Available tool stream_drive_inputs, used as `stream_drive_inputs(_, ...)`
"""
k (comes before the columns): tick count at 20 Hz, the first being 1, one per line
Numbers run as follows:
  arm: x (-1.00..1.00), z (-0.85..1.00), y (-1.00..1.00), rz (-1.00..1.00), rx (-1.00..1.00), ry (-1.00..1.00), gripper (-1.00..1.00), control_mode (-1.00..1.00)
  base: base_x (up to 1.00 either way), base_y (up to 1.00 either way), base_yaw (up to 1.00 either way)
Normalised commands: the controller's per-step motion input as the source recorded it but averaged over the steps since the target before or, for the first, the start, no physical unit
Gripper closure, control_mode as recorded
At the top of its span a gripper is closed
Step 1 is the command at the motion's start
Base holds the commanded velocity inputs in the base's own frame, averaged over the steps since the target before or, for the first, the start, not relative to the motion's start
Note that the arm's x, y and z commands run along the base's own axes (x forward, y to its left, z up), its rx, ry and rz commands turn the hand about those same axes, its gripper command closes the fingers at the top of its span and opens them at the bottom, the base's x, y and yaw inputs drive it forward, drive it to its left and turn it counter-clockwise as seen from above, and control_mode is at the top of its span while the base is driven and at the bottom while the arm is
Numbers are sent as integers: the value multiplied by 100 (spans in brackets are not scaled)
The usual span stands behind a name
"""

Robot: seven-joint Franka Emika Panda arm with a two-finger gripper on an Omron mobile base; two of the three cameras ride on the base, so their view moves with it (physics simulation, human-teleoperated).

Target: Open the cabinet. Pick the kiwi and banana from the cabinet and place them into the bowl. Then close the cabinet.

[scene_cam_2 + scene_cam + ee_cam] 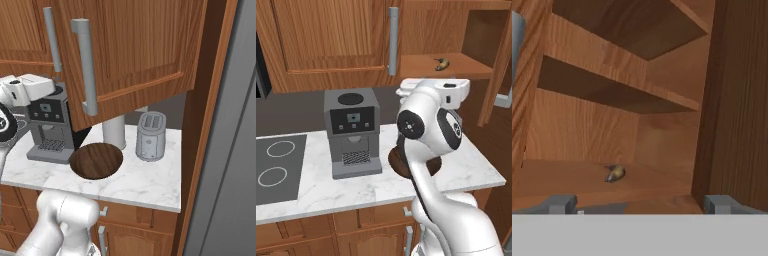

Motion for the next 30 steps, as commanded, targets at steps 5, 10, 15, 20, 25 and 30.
stream_drive_inputs(5, 54, 0, -50, -13, 0, 0, -100, -100, 0, 0, 0)
stream_drive_inputs(10, 22, 0, -64, -20, 1, -4, -100, -100, 0, 0, 0)
stream_drive_inputs(15, -5, 1, -76, -18, 9, -13, -100, -100, 0, 0, 0)
stream_drive_inputs(20, -41, 13, -83, -16, 16, -21, -100, -100, 0, 0, 0)
stream_drive_inputs(25, -50, 19, -84, -17, 18, -25, -100, -100, 0, 0, 0)
stream_drive_inputs(30, -30, 11, -29, -4, 7, -23, -100, -100, 0, 0, 0)
